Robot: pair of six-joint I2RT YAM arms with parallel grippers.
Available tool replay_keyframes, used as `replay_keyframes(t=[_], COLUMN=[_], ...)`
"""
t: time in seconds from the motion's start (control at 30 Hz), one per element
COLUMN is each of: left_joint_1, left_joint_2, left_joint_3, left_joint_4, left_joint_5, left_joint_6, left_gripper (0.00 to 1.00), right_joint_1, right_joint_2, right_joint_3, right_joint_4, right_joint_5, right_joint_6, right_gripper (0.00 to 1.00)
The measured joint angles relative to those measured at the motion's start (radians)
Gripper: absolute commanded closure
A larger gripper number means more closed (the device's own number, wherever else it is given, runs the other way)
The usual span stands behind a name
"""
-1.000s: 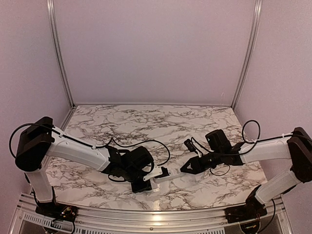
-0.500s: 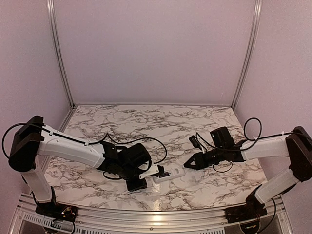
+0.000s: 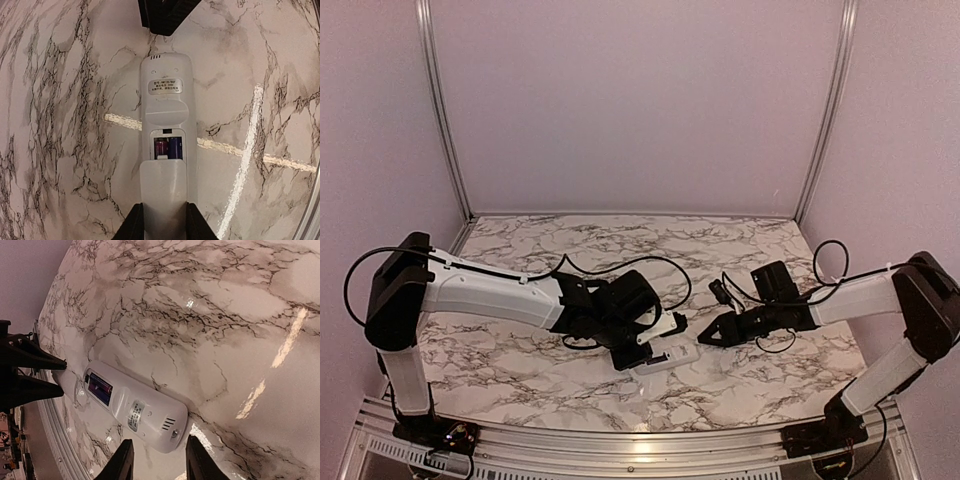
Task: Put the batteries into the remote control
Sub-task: Load the battery cover onto the remote control without the battery cover.
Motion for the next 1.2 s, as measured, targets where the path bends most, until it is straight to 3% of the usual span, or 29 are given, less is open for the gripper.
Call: replay_keyframes(t=[0.3, 1.2], left_joint_1=[0.008, 0.012], left_joint_2=[0.092, 0.136], left_joint_3=[0.073, 0.105], left_joint_4=[-0.002, -0.016], left_joint_5=[0.007, 0.045], left_joint_6=[0.003, -0.004], left_gripper=[0.76, 0.72], right_joint_1=[0.000, 0.000], right_joint_2=[0.022, 0.032], right_joint_3=[0.004, 0.004], right_joint_4=[0.015, 0.031], right_joint_5=[-0.012, -0.028], right_joint_6=[0.000, 0.000], right_gripper=[0.65, 0.64])
